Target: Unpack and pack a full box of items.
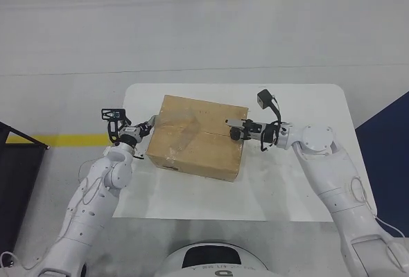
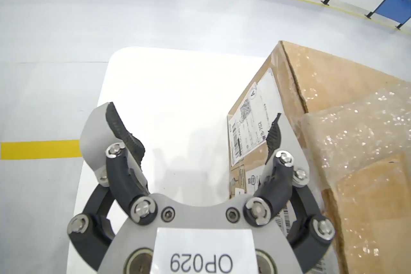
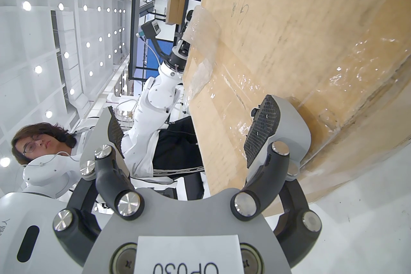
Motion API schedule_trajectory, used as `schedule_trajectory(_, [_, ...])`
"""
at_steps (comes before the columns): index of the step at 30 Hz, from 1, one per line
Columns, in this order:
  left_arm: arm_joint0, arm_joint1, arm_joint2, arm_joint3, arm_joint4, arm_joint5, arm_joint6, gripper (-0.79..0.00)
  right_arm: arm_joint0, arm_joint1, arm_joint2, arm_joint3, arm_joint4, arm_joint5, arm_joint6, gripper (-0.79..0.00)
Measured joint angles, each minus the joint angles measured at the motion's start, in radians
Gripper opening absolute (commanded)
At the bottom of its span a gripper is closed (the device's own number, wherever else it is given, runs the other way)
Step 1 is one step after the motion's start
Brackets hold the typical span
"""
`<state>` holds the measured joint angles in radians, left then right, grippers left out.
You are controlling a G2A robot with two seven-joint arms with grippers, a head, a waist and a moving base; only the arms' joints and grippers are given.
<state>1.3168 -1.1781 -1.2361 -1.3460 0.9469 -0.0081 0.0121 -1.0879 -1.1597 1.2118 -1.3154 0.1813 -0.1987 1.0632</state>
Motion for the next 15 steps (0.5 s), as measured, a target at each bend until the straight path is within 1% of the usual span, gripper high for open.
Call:
schedule_trajectory(8, [-0.004, -0.004, -0.006, -0.007, 0.022, -0.016, 0.042, 0.0, 0.0, 0.0, 0.0, 0.0, 0.0, 0.0, 0.0, 0.0])
schedule_trajectory(15, [-0.019, -0.003, -0.007, -0.002, 0.084, -0.045, 0.007, 0.0, 0.0, 0.0, 0.0, 0.0, 0.0, 0.0, 0.0, 0.0])
